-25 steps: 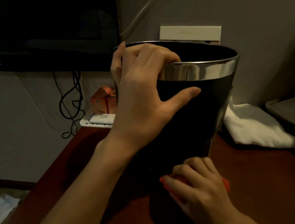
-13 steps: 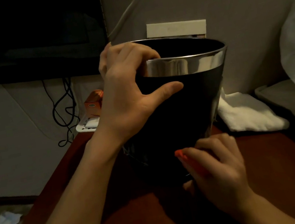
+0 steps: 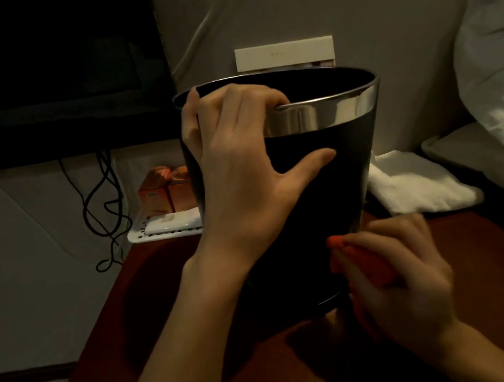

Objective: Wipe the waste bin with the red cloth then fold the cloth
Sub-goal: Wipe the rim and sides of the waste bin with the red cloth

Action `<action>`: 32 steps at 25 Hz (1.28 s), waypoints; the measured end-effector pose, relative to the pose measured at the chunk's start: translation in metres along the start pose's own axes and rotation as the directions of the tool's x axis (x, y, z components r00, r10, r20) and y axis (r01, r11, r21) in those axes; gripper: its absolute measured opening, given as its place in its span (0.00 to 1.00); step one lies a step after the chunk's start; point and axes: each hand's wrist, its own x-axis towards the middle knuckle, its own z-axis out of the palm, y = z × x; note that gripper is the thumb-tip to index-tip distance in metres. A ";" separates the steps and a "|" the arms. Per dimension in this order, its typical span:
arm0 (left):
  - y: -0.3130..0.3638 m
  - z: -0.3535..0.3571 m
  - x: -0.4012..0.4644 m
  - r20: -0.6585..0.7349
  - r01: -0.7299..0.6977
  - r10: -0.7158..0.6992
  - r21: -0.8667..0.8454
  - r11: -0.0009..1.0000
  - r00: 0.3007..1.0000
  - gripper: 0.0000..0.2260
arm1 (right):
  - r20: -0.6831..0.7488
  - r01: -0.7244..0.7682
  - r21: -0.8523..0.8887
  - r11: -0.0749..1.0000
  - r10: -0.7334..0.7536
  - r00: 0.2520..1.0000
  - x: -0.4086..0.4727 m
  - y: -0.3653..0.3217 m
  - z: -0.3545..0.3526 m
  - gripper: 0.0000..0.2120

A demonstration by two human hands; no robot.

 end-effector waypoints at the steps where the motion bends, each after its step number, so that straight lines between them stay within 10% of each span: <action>1: -0.004 -0.004 0.001 0.011 0.004 -0.004 -0.033 0.999 1.000 0.21 | -0.044 -0.019 -0.004 1.000 0.019 0.999 0.005 -0.004 -0.003 0.08; 8: -0.006 -0.005 0.002 0.028 0.003 -0.002 -0.058 0.998 1.000 0.19 | -0.073 -0.162 -0.144 0.976 0.153 0.986 -0.001 -0.016 -0.020 0.10; 18: -0.028 -0.017 0.008 0.065 0.013 0.000 -0.207 0.978 0.998 0.17 | 0.350 0.256 -0.173 0.951 -0.184 0.918 -0.024 -0.010 0.017 0.07; 22: -0.028 -0.017 0.008 0.079 0.012 0.005 -0.213 0.977 0.997 0.17 | 0.072 0.105 -0.175 0.979 -0.093 0.993 -0.001 -0.016 0.015 0.08; 27: -0.034 -0.019 0.007 0.066 -0.007 0.023 -0.228 0.974 0.998 0.17 | 0.298 0.242 -0.203 0.949 -0.176 0.938 -0.021 -0.028 0.032 0.06; 32: -0.031 -0.019 0.007 0.069 0.009 0.007 -0.230 0.973 0.998 0.16 | -0.089 -0.032 -0.173 0.984 0.016 0.996 0.024 -0.028 0.017 0.07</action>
